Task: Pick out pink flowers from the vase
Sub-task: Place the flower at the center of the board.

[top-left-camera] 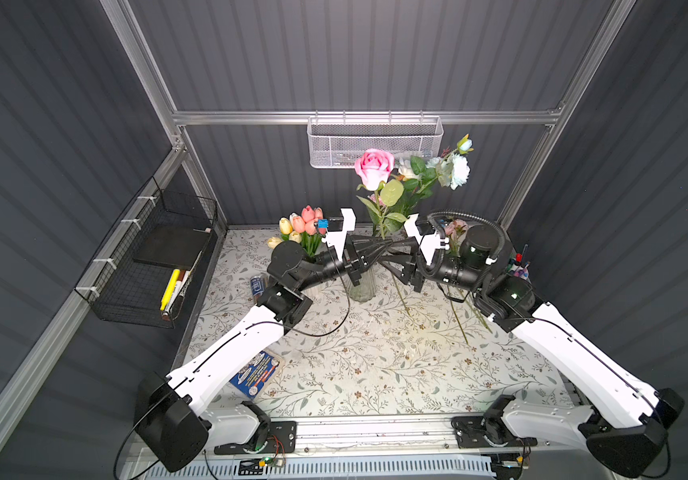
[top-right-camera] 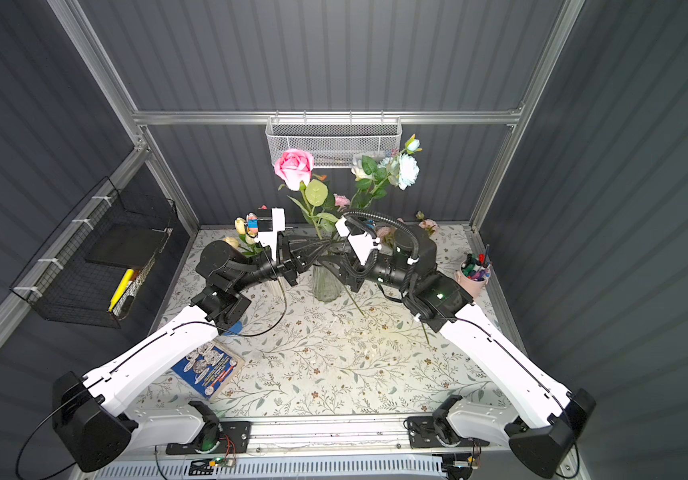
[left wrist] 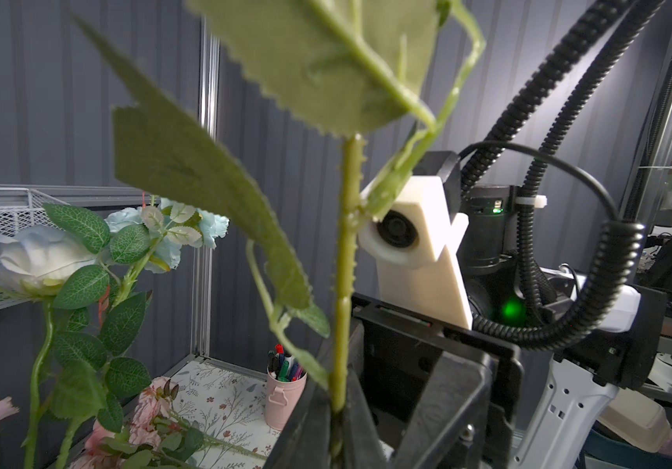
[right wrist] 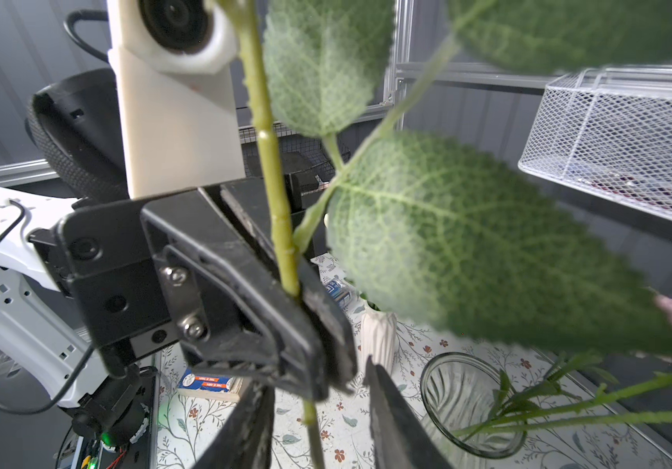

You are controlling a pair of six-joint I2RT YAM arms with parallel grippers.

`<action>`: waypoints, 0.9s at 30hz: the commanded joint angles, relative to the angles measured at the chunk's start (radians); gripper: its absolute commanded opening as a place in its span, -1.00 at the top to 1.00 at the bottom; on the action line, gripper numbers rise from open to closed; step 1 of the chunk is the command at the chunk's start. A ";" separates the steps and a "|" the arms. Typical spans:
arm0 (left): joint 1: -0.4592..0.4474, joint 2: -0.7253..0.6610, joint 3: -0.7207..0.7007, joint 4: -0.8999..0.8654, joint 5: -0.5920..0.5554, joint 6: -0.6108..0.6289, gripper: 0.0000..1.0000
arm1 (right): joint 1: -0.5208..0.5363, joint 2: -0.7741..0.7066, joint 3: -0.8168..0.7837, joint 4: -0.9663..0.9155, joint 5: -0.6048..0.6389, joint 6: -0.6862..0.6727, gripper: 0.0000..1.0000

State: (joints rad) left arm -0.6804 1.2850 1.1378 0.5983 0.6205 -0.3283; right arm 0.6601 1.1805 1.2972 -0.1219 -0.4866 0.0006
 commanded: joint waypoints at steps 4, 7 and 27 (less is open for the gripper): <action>-0.005 -0.029 0.045 -0.043 -0.012 0.040 1.00 | 0.004 -0.028 -0.037 -0.014 0.005 0.004 0.22; -0.005 -0.025 0.049 -0.043 -0.007 0.039 1.00 | 0.005 -0.027 -0.044 -0.015 0.008 0.002 0.28; -0.005 -0.040 0.051 -0.171 0.046 0.096 -0.74 | 0.004 -0.049 -0.053 0.001 0.109 0.017 1.00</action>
State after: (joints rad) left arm -0.6804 1.2747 1.1625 0.4957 0.6331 -0.2733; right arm 0.6640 1.1633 1.2610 -0.1467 -0.4248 0.0074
